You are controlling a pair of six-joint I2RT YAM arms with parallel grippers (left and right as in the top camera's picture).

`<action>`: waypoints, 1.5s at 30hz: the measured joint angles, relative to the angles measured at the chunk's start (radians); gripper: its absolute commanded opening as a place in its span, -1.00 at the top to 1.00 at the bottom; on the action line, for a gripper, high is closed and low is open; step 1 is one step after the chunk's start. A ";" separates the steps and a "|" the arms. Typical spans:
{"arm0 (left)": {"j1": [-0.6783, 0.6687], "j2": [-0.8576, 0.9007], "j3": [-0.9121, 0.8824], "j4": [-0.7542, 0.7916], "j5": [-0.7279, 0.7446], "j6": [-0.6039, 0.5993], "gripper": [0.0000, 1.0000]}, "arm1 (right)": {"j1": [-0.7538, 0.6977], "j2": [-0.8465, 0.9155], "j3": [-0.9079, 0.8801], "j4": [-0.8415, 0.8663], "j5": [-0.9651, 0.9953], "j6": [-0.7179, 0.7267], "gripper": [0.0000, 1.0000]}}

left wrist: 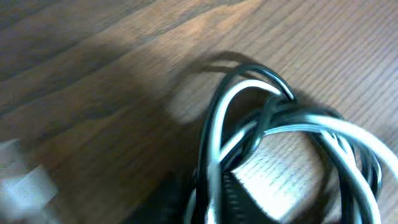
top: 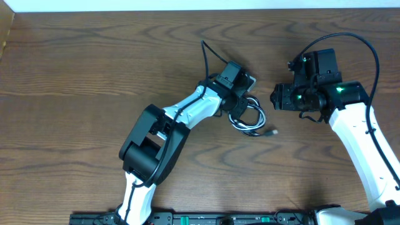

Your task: Untangle cables

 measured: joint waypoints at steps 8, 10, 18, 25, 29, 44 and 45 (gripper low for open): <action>-0.004 -0.001 0.001 -0.017 0.000 0.008 0.85 | -0.002 0.000 0.000 -0.003 0.007 0.000 -0.28; -0.003 -0.005 0.002 -0.037 0.000 0.007 0.85 | -0.002 0.000 0.000 -0.003 0.006 0.000 -0.27; 0.057 -0.153 0.002 -0.161 0.012 -0.090 0.85 | -0.002 0.000 0.000 0.029 -0.071 -0.014 -0.26; 0.115 -0.423 0.016 -0.224 0.106 -0.142 0.85 | -0.002 0.000 0.000 0.077 -0.185 -0.037 -0.18; 0.131 -0.464 0.019 -0.258 0.154 -0.161 0.85 | -0.002 0.000 0.000 0.103 -0.228 -0.038 -0.15; 0.231 -0.460 0.018 -0.309 0.433 -0.209 0.85 | -0.002 0.033 0.000 0.133 -0.270 -0.118 -0.16; 0.235 -0.460 0.018 -0.309 0.447 -0.209 0.85 | -0.002 0.041 0.000 0.138 -0.271 -0.124 -0.16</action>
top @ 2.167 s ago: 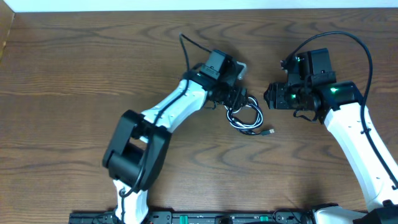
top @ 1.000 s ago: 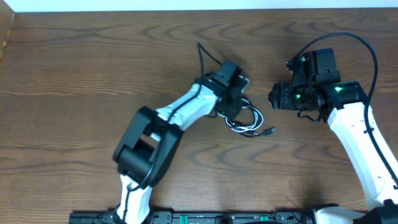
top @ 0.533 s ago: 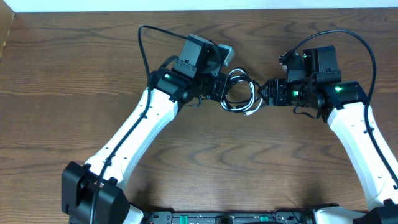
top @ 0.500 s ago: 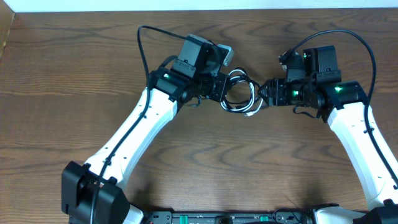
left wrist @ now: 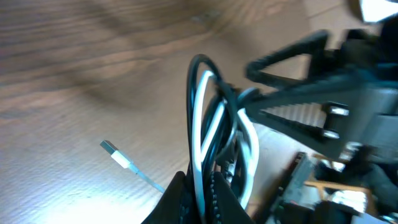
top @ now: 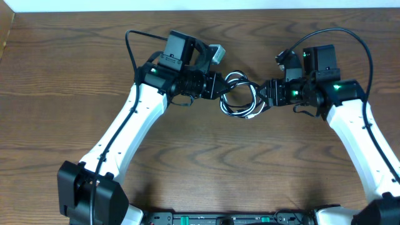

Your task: Untangle cables

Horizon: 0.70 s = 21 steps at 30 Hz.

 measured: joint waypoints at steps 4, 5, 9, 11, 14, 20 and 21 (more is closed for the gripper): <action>0.016 0.000 0.000 0.000 0.083 -0.008 0.85 | 0.000 0.046 -0.001 0.034 -0.008 -0.020 -0.03; 0.018 0.000 0.000 -0.001 0.101 -0.010 0.85 | 0.000 0.058 -0.001 0.047 -0.010 -0.023 0.03; 0.019 0.000 0.000 -0.002 0.166 -0.014 0.85 | 0.000 0.088 -0.003 0.109 -0.029 -0.034 0.18; 0.019 0.000 0.000 -0.003 0.198 -0.015 0.85 | 0.000 0.094 -0.003 0.137 -0.039 -0.037 0.21; 0.019 0.000 0.000 -0.003 0.244 -0.018 0.85 | 0.000 0.101 -0.003 0.184 -0.048 -0.039 0.31; 0.019 0.000 0.000 -0.014 0.314 -0.043 0.85 | 0.000 0.108 -0.005 0.282 -0.061 -0.044 0.53; 0.019 0.000 0.000 -0.021 0.316 -0.045 0.85 | 0.000 0.108 -0.005 0.297 -0.063 -0.044 0.56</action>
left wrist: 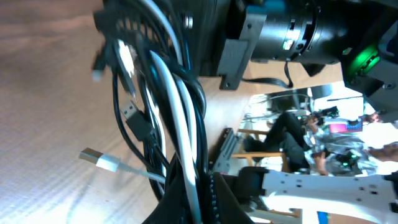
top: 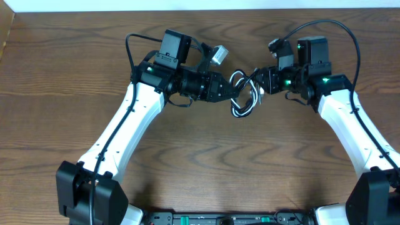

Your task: Untangle cables

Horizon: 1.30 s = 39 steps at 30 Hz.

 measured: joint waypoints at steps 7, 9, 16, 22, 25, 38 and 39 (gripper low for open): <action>0.001 0.000 0.000 -0.054 0.019 -0.018 0.85 | -0.010 0.000 0.000 0.108 -0.029 0.013 0.93; 0.002 0.000 0.000 -0.060 0.018 -0.018 0.85 | -0.027 -0.002 0.000 0.119 -0.066 0.020 0.98; 0.002 0.000 0.000 -0.068 0.018 -0.018 0.85 | -0.100 -0.066 0.000 0.068 -0.172 0.029 0.98; 0.002 0.000 0.000 -0.059 0.017 -0.018 0.85 | -0.096 -0.169 0.000 -0.051 -0.245 0.028 0.61; 0.002 0.000 0.000 -0.044 0.018 -0.018 0.85 | -0.090 -0.194 0.000 -0.124 -0.273 0.028 0.38; 0.002 0.000 0.000 -0.021 -0.061 -0.022 0.87 | 0.039 -0.193 0.000 -0.190 -0.236 0.187 0.25; 0.002 0.000 0.000 -0.019 -0.061 -0.024 0.85 | 0.046 -0.191 0.000 -0.183 -0.222 0.214 0.27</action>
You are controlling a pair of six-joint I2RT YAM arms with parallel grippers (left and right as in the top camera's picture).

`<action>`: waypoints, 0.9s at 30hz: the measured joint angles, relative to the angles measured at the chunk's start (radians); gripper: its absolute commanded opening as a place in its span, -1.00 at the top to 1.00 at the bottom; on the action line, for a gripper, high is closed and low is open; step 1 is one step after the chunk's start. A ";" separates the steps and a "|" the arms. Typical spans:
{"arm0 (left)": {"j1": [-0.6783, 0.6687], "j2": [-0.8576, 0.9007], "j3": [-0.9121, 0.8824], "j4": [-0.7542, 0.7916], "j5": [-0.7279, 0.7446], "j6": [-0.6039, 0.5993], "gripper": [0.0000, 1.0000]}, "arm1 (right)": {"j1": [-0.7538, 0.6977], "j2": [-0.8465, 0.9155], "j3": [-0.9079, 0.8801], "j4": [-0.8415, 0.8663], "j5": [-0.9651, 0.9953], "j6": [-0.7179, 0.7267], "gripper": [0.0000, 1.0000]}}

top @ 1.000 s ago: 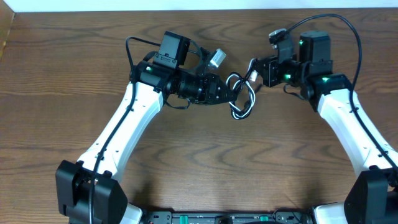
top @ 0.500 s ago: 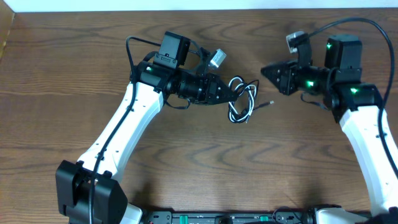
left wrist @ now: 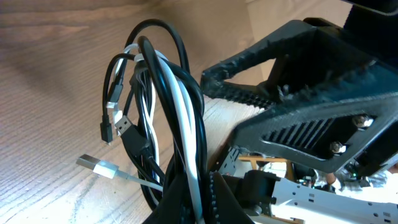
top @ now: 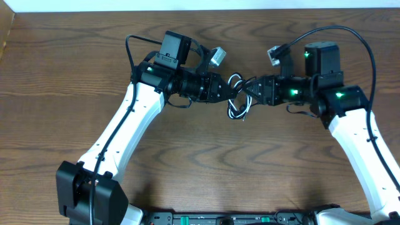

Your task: Untangle cables

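A tangle of black and white cables (top: 235, 100) hangs between the two grippers at the table's middle. My left gripper (top: 222, 91) is shut on it. In the left wrist view the strands (left wrist: 186, 106) run down between the closed fingers of my left gripper (left wrist: 200, 200). A white USB plug (left wrist: 97, 167) and black plugs (left wrist: 122, 126) dangle loose. My right gripper (top: 247, 87) faces the bundle from the right, jaws apart. Its toothed finger (left wrist: 249, 98) lies right against the strands, and I see none between its pads.
Brown wooden table (top: 75, 62) with a white wall strip along its far edge. A black rail (top: 225, 219) runs along the near edge. The right arm's own black cable (top: 365, 44) loops above its wrist.
The right gripper has shifted left and slightly down, closer against the bundle and the left gripper. The left gripper holds the bundle in almost the same place.
At first the left gripper was down on the bundle lying on the table, with the right gripper apart to the right. Then the left held the bundle at mid-table with the right gripper at its right side. Both later met further back; now the right presses in closer.
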 measured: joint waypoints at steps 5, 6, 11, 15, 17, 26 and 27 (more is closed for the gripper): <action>0.000 0.000 0.000 0.023 -0.005 -0.019 0.85 | 0.028 0.039 0.000 0.034 0.044 0.126 0.34; 0.000 0.000 0.000 0.026 -0.009 -0.021 0.85 | 0.034 0.050 0.000 0.044 0.048 0.148 0.35; 0.003 0.000 0.000 0.035 -0.029 -0.037 0.85 | 0.063 0.100 0.000 0.110 0.051 0.235 0.35; 0.007 0.000 0.000 0.039 -0.032 -0.051 0.85 | 0.074 0.113 0.000 0.166 0.053 0.295 0.32; 0.007 0.000 0.000 0.048 -0.031 -0.057 0.85 | 0.075 0.113 0.000 0.190 0.051 0.319 0.31; 0.010 0.000 -0.001 0.161 0.008 -0.135 0.85 | 0.083 0.122 0.000 0.238 0.071 0.397 0.29; 0.012 0.000 -0.003 0.173 0.011 -0.147 0.85 | 0.083 0.125 0.000 0.248 0.073 0.402 0.29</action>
